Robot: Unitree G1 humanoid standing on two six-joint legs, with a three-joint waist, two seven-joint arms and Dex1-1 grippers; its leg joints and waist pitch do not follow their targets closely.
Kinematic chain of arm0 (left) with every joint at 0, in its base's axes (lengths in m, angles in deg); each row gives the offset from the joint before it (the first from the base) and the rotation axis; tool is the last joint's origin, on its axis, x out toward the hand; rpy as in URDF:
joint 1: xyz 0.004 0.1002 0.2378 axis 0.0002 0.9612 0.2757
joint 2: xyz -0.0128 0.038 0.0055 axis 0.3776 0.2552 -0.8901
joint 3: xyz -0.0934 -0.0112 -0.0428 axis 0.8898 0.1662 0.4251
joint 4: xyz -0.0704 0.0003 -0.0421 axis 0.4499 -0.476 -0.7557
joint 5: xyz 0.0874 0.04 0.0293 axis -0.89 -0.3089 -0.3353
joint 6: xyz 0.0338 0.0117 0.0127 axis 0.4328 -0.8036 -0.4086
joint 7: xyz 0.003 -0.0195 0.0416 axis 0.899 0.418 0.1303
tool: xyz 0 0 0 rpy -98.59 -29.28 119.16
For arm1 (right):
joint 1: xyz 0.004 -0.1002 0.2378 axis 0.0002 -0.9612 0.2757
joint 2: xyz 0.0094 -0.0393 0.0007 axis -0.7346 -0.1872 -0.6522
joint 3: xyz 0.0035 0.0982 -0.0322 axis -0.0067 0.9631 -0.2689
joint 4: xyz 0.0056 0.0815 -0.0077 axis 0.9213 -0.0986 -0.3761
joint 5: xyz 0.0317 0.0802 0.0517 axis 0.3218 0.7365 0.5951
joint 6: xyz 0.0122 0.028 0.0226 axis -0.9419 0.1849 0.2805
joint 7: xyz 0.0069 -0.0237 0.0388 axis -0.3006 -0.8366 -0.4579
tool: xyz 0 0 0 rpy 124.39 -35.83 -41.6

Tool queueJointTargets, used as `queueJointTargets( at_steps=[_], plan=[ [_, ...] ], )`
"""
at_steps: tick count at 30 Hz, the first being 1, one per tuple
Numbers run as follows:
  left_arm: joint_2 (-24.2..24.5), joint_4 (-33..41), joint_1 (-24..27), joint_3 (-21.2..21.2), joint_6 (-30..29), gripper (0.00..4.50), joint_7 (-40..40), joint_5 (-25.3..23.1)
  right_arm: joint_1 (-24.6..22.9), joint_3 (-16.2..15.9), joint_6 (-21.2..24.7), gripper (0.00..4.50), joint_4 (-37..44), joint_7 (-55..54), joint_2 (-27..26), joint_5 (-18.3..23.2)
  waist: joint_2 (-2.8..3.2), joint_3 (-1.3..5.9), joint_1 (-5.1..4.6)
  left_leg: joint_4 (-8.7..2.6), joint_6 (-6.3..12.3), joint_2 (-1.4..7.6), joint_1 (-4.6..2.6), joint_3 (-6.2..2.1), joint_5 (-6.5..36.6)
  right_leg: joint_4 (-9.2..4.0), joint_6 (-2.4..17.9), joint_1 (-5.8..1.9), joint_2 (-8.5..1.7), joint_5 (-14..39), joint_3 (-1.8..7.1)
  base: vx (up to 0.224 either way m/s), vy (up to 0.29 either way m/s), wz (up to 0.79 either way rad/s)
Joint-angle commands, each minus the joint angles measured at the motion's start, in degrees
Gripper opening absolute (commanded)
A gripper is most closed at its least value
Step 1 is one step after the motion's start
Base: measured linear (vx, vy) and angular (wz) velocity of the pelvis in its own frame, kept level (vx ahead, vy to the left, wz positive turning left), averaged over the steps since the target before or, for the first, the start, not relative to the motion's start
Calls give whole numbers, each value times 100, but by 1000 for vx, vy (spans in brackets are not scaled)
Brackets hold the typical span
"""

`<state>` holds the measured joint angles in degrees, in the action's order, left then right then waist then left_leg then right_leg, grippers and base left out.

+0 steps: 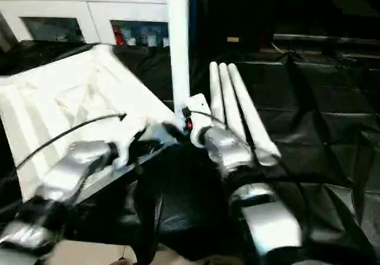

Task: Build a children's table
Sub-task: Rotate leg to tighten

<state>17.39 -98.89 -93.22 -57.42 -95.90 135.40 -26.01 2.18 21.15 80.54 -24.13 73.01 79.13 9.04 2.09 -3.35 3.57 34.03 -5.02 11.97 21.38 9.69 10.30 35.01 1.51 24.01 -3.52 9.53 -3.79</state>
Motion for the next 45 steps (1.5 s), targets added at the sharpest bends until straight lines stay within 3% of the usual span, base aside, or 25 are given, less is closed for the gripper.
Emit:
queueJointTargets(
  at_steps=[1, 6, 9, 10, 11, 15, 21, 25, 28, 35, 37, 40, 43, 45],
  plan=[
    [-6, 459, -59, -248, 286, 0, 633, 317, -40, -310, -73, 392, 350, 850, 50, -22, 5, 443, 26, -340, 456, 119, -30, 12, 957, -336, 1409, -375, -376, 766, 222, 0, 0, 0],
    [341, 562, 35, -291, 353, 0, 1140, 425, -277, -622, 6, 392, 837, 2176, 495, 72, 2, 434, 146, -335, 484, 133, -59, 21, 1042, -349, 1391, -356, -384, 970, 230, 0, 0, 0],
    [554, 655, 115, -348, 416, 0, 1511, 497, -393, -858, 23, 392, 1013, 2848, 750, 67, -23, 417, 177, -349, 415, 133, -82, 21, 1164, -383, 1333, -335, -389, 1245, 237, 0, 0, 0],
    [558, 658, 117, -349, 418, 0, 1519, 499, -395, -861, 24, 392, 1015, 2857, 754, 67, -23, 413, 172, -352, 406, 130, -61, 20, 1182, -385, 1299, -344, -394, 1332, 240, 0, 0, 0],
    [673, 774, 192, -368, 454, 0, 1786, 606, -457, -957, 89, 392, 1119, 3147, 857, 68, -58, 417, 191, -356, 404, 130, -68, 15, 1155, -384, 1265, -343, -397, 1405, 238, 0, 0, 0],
    [801, 902, 275, -417, 379, 0, 1965, 636, -543, -1070, 95, 392, 1277, 3397, 947, 40, -58, 407, 182, -359, 389, 127, -57, 12, 1099, -392, 1217, -333, -393, 1503, 244, 0, 0, 0],
    [842, 912, 328, -436, 416, 0, 1972, 645, -630, -1113, 227, 321, 1426, 3456, 926, 61, -75, 411, 187, -360, 372, 126, -54, 9, 1027, -391, 1190, -337, -396, 1522, 240, 0, 0, 0],
    [808, 915, 361, -380, 390, 0, 1908, 667, -699, -1062, 363, 302, 1494, 3413, 837, 144, -80, 419, 189, -353, 380, 121, -50, 12, 971, -382, 1184, -337, -389, 1440, 241, 0, 0, 0],
    [655, 749, 297, -274, 359, 0, 1565, 581, -731, -928, 463, 281, 1373, 3020, 624, 197, -76, 417, 186, -356, 376, 121, -49, 10, 962, -380, 1192, -336, -390, 1412, 243, 0, 0, 0],
    [93, 264, -49, -27, 73, 0, 269, 279, -476, -501, 428, 274, 422, 560, -102, -58, -99, 364, 35, -417, -3, 70, -88, -38, 1488, -504, 829, -327, -417, 2567, 219, 0, 0, 0],
    [-154, 108, -184, 55, -149, 0, -315, 142, -360, -284, 558, 274, 179, -191, -361, -1, -108, 355, 4, -407, 6, 67, -124, -32, 1549, -548, 791, -287, -418, 2650, 227, 0, 0, 0],
    [-556, -92, -411, 110, -363, 0, -961, 25, -249, -153, 603, 274, 2, -1084, -770, -37, -111, 376, -7, -404, 15, 69, -122, -34, 1481, -532, 813, -295, -412, 2507, 226, 0, 0, 0],
    [-679, -110, -449, 102, -373, 0, -1045, 3, -234, -174, 507, 274, -21, -1230, -916, -89, -113, 381, -1, -406, 56, 73, -97, -24, 1446, -517, 847, -296, -408, 2276, 237, 0, 0, 0],
    [-714, -76, -437, 32, -318, 0, -988, -35, -238, -207, 344, 330, 4, -1162, -1036, -106, -111, 395, 6, -400, 94, 74, -87, -18, 1387, -488, 913, -308, -409, 2028, 245, 0, 0, 0]
  ],
)
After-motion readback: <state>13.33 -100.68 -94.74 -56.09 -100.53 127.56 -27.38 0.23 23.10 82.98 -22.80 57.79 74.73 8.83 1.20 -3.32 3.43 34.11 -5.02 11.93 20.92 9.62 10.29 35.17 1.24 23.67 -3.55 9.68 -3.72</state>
